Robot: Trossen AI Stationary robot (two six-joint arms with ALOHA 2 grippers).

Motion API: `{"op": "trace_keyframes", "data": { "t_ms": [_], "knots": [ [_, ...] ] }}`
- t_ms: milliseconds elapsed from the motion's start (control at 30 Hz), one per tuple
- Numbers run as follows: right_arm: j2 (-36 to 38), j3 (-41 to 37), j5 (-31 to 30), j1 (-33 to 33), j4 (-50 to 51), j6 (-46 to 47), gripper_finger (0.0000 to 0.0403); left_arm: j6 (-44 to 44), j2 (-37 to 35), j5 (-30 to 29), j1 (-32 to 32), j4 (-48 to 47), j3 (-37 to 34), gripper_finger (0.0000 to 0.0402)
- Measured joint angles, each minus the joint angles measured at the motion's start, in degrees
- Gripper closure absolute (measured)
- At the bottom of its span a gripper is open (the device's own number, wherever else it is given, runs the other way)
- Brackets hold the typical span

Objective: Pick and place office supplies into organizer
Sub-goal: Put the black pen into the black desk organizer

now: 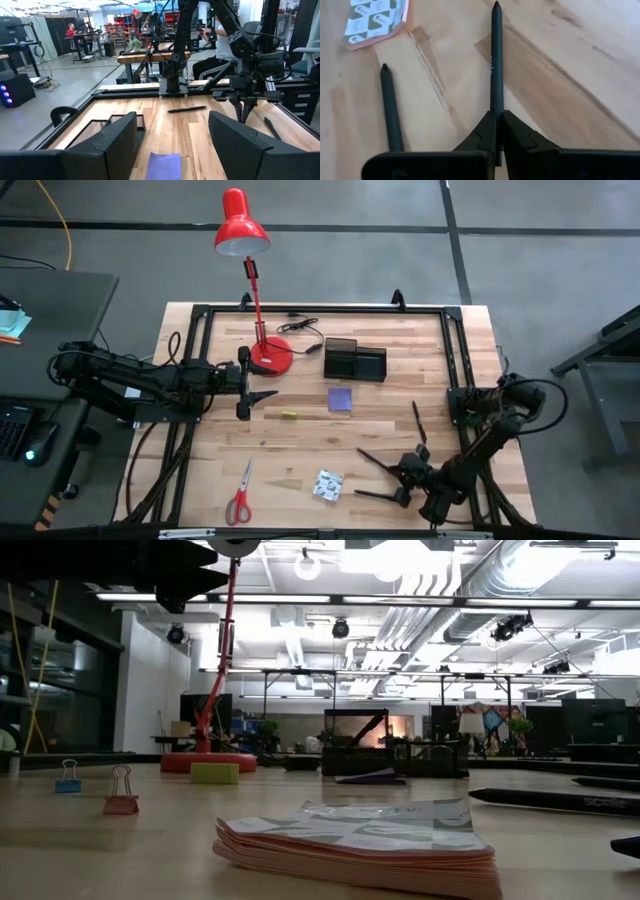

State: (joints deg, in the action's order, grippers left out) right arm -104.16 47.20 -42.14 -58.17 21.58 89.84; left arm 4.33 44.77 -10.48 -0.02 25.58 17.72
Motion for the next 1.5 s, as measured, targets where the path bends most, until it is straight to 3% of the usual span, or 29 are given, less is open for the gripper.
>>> {"op": "trace_keyframes", "data": {
  "t_ms": [1000,1267,1500],
  "knots": [
    [-0.02,-0.11,-11.18,3.21,3.76,-6.78,0.0401,-0.14,0.0,-0.02,-0.01,0.0,0.0,0.0169],
    [4.1,-0.11,-11.41,8.72,3.91,-16.3,0.0401,-0.14,0.0,-0.02,-0.01,-0.04,0.0,0.0169],
    [13.72,-0.02,-10.83,15.95,3.83,-33.1,0.0401,-0.35,0.0,-0.02,-0.01,-1.23,0.0,0.0169]
  ]
}}
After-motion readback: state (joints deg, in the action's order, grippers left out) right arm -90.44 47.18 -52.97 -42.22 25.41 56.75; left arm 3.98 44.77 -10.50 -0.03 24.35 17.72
